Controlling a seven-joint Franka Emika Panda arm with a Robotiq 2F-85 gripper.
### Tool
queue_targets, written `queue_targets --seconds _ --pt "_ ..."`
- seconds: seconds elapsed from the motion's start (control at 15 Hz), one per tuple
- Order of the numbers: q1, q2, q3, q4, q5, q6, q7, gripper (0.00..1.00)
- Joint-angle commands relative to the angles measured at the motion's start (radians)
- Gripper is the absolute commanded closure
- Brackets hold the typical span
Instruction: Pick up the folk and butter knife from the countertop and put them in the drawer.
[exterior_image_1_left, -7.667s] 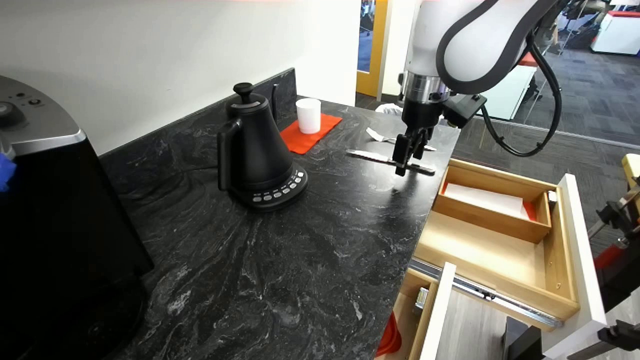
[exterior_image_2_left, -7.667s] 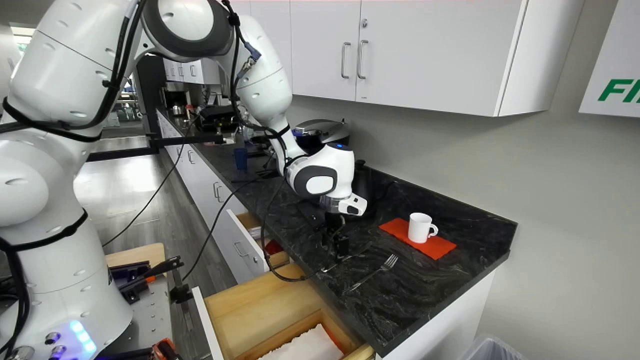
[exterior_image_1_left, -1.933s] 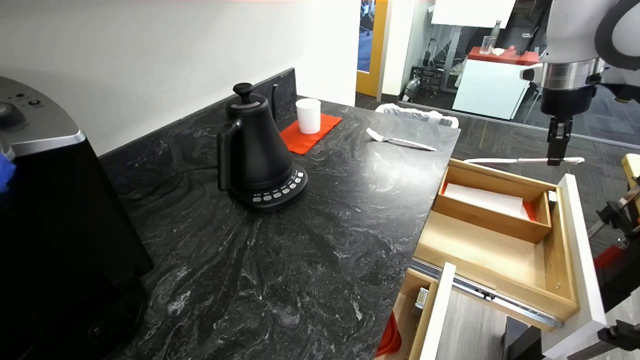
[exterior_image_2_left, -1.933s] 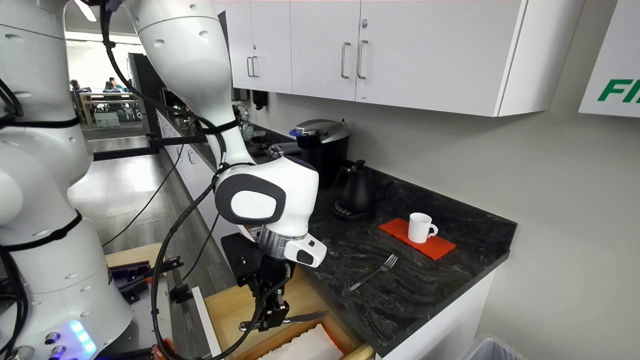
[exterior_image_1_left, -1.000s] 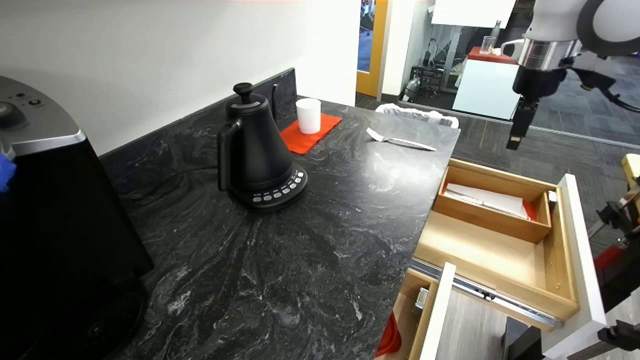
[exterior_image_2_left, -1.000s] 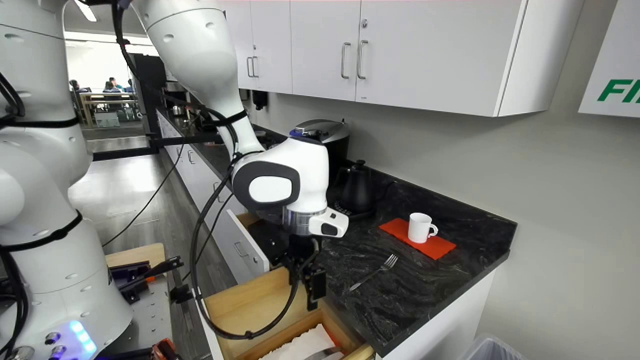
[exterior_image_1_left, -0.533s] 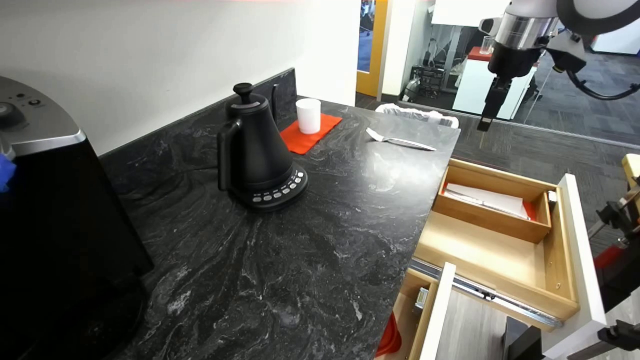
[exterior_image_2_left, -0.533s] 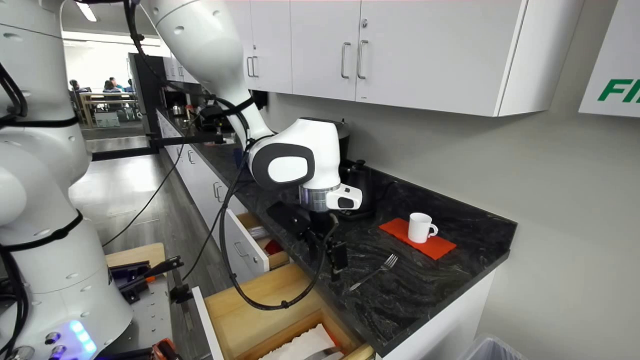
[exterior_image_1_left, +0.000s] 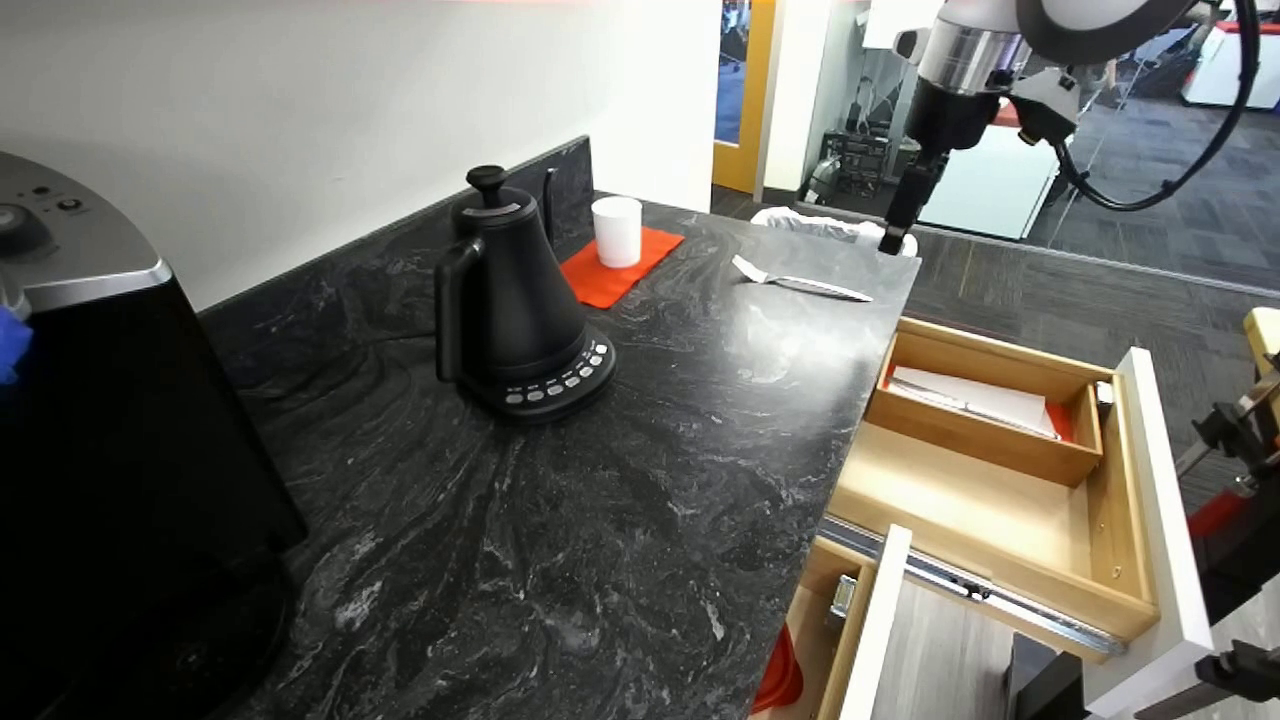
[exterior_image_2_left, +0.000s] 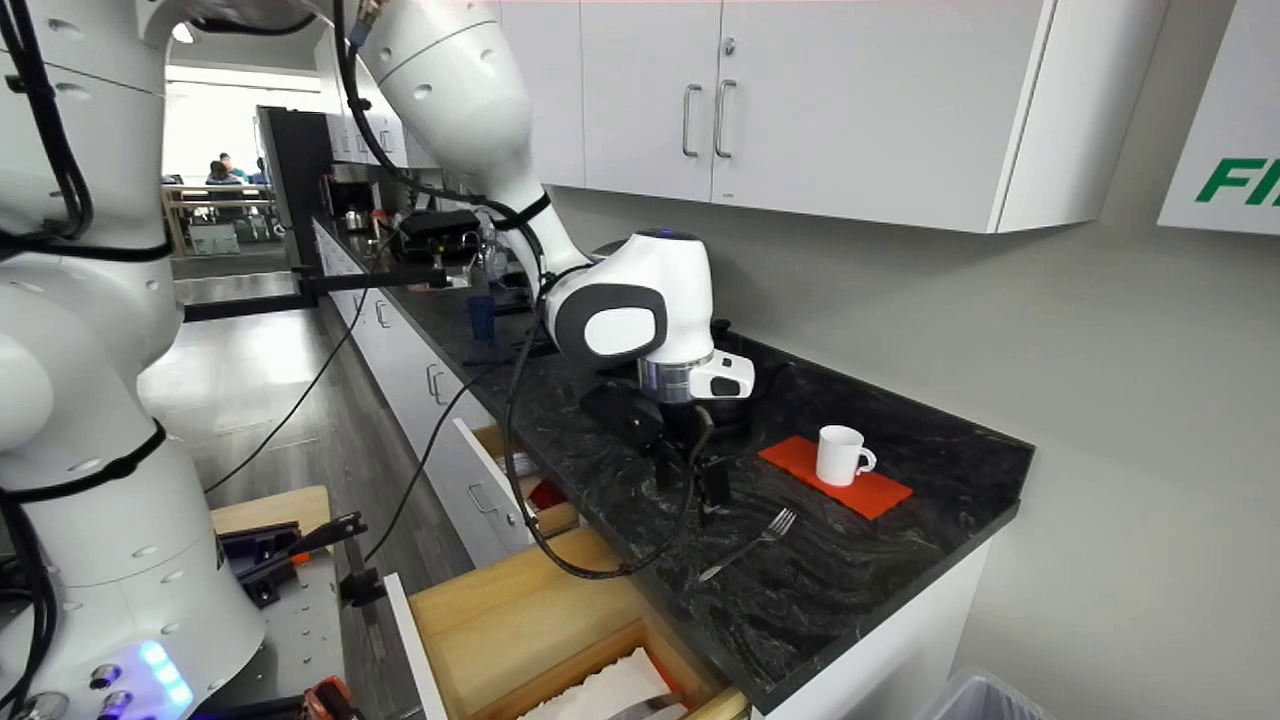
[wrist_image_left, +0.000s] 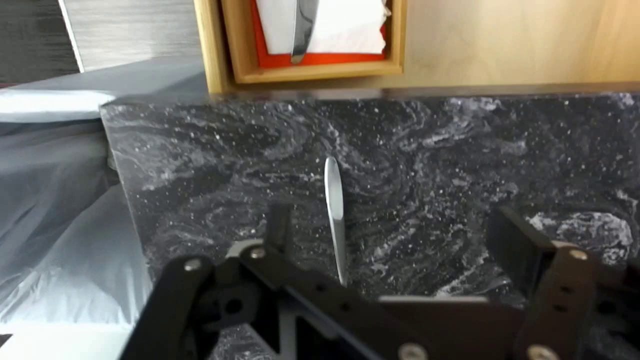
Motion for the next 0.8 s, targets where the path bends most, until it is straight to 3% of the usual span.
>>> queue_targets --seconds 0.0,0.73 --pt "-0.007 0.087 0.011 0.119 0.029 -0.007 -0.021 0.0" --pt "-0.033 0.304 0.029 0.347 0.035 -0.025 -0.019 0.0"
